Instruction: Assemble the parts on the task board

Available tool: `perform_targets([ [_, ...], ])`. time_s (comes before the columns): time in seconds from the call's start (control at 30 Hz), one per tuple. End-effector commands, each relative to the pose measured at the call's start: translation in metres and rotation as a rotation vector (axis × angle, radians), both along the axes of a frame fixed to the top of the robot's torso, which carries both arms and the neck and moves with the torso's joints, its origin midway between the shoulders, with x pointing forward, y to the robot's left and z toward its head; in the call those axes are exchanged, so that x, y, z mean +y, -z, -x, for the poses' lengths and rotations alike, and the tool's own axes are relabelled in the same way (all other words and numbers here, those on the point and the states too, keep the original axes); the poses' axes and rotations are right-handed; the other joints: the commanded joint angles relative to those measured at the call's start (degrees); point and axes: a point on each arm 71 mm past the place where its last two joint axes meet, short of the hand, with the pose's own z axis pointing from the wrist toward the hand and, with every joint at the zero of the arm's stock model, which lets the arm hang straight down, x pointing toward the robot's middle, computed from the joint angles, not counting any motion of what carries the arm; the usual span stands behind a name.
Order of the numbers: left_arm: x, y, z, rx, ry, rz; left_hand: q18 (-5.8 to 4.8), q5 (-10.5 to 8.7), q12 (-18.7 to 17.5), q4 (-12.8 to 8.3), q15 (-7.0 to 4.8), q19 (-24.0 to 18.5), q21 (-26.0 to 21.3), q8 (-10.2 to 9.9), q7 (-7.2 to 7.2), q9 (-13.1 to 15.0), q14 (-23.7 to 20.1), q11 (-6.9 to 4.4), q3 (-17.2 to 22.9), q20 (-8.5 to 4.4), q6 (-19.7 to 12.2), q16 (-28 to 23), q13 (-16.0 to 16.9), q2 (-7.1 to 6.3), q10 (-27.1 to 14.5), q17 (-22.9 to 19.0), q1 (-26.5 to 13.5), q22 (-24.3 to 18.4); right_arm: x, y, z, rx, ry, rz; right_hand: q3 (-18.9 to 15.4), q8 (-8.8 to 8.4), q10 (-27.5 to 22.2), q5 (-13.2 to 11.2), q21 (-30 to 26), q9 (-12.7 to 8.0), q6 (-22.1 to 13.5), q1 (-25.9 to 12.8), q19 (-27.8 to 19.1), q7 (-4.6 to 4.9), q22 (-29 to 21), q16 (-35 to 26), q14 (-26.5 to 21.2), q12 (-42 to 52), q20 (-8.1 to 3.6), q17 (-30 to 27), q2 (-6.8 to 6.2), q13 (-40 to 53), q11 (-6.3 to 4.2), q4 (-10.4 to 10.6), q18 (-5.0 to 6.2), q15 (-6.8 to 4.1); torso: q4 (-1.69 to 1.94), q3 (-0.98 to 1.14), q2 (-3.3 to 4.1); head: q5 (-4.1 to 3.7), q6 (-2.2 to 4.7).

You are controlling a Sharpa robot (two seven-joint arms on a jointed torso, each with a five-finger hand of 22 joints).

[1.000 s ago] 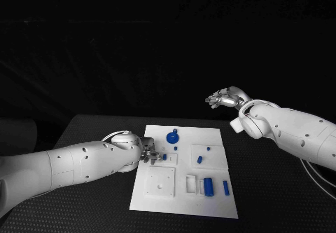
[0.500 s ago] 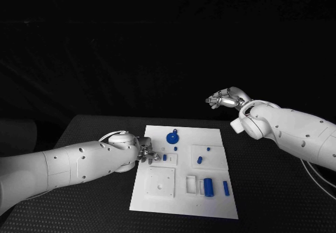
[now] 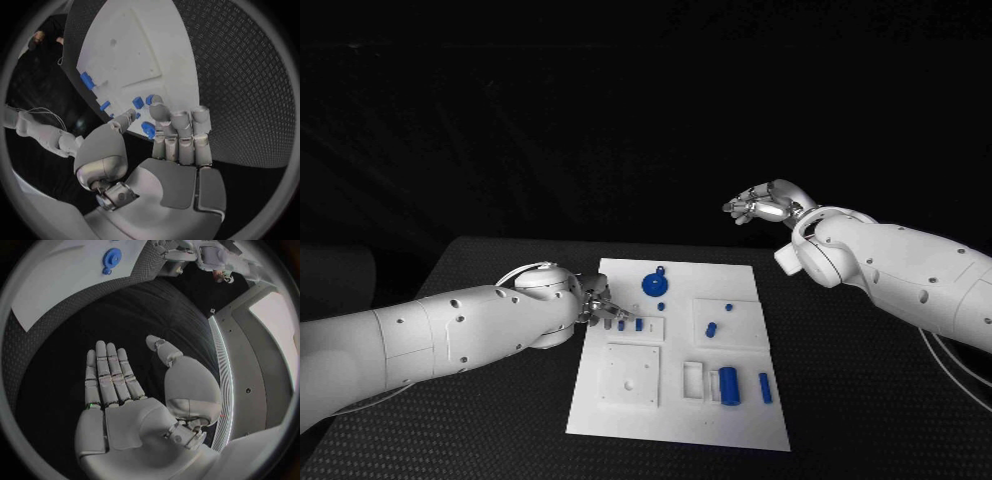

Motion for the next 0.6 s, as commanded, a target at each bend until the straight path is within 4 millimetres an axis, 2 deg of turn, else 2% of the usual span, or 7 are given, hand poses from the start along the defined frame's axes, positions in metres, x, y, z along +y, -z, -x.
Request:
perform_targets([
  [0.03,-0.001,-0.003,-0.001,-0.006,-0.013,0.045,1.06,-0.32,-0.3,0.5,-0.34,-0.5,-0.3,0.2,-0.02,0.1,-0.3,0.09,0.0,-4.15,-0.3,-0.3,-0.1,-0.54,-0.1,-0.1,0.2,0.8,0.001,0.000,0.000,0.003,-0.012,-0.001,-0.3,0.34,0.3,0.3,-0.3,-0.1,-0.3,-0.2,0.0,1.07,0.1,-0.2,0.2,-0.3,0.32,0.1,0.49,-0.1,0.05,0.2,0.69,0.20,0.06,-0.01,0.00,0.00,0.04],
  [0.23,0.003,-0.008,-0.004,-0.007,-0.048,0.090,1.03,-0.31,-0.8,0.9,-0.40,-0.8,-0.4,0.1,0.18,0.2,-0.7,0.28,-0.1,-4.13,-0.9,-0.6,-0.2,0.97,-0.4,-0.2,1.5,0.8,0.001,0.000,0.000,0.003,-0.011,0.000,-0.3,0.35,0.3,0.3,-0.3,-0.1,-0.3,-0.2,0.0,1.08,0.1,-0.2,0.2,-0.3,0.33,0.1,0.50,-0.1,0.05,0.2,0.69,0.20,-0.03,0.01,0.02,0.08,0.00],
  [0.33,0.005,-0.013,-0.007,-0.019,-0.060,0.111,0.79,0.06,-2.0,-1.8,-0.28,-1.7,-0.8,-0.5,0.56,0.1,-1.3,0.62,-2.8,-3.91,-1.7,-1.6,-0.8,6.24,-0.8,-0.7,4.3,0.8,0.000,0.001,0.000,0.003,-0.010,0.000,-0.3,0.35,0.3,0.3,-0.3,-0.1,-0.3,-0.2,0.0,1.07,0.1,-0.2,0.2,-0.3,0.33,0.1,0.51,-0.1,0.05,0.2,0.69,0.20,-0.03,0.01,0.02,0.02,0.04],
  [0.37,0.007,-0.014,-0.007,-0.017,-0.068,0.122,0.72,0.67,-2.7,-3.2,-0.15,-2.1,-1.2,-0.8,0.71,-0.1,-1.4,0.69,-4.0,-3.83,-1.9,-2.2,-1.2,8.18,-0.8,-1.0,5.4,0.7,0.000,0.001,0.000,0.003,-0.009,0.000,-0.3,0.35,0.3,0.3,-0.3,-0.1,-0.3,-0.2,0.0,1.07,0.1,-0.2,0.2,-0.3,0.33,0.1,0.51,-0.1,0.05,0.2,0.70,0.20,-0.03,0.02,0.02,0.01,0.04],
  [0.43,0.007,-0.017,-0.008,-0.015,-0.068,0.132,0.58,3.07,-3.6,-5.2,0.06,-2.4,-1.7,-1.2,0.97,-0.4,-1.6,0.90,-4.4,-3.71,-2.2,-3.0,-1.7,10.46,-0.9,-1.4,7.2,0.6,-0.001,0.001,0.000,0.004,-0.008,0.001,-0.3,0.35,0.3,0.3,-0.3,-0.1,-0.3,-0.2,0.0,1.07,0.1,-0.3,0.2,-0.3,0.33,0.1,0.52,-0.1,0.05,0.2,0.70,0.20,0.00,0.04,0.01,-0.01,0.02],
  [0.53,0.008,-0.018,-0.008,0.013,-0.061,0.150,0.37,5.61,-5.0,-8.1,0.29,-2.8,-2.4,-1.9,1.29,-0.7,-2.1,1.38,-4.5,-3.54,-3.0,-4.0,-2.2,11.56,-1.4,-1.9,9.4,0.4,-0.001,0.001,0.000,0.004,-0.008,0.001,-0.3,0.36,0.3,0.3,-0.4,-0.1,-0.3,-0.2,0.0,1.07,0.1,-0.3,0.2,-0.3,0.32,0.1,0.53,-0.1,0.04,0.2,0.70,0.19,0.01,0.04,0.00,-0.01,-0.01],
  [0.6,0.007,-0.018,-0.006,0.033,-0.054,0.159,0.10,6.35,-6.0,-11.8,0.76,-3.3,-3.2,-2.4,1.71,-0.9,-2.8,1.81,-4.1,-3.31,-3.8,-4.8,-2.6,10.70,-2.0,-2.1,12.6,0.2,-0.001,0.001,0.000,0.004,-0.009,0.000,-0.3,0.36,0.3,0.3,-0.4,-0.1,-0.3,-0.2,0.0,1.07,0.1,-0.3,0.2,-0.3,0.32,0.1,0.53,-0.1,0.04,0.2,0.71,0.19,0.01,0.04,0.00,0.01,0.01],
])
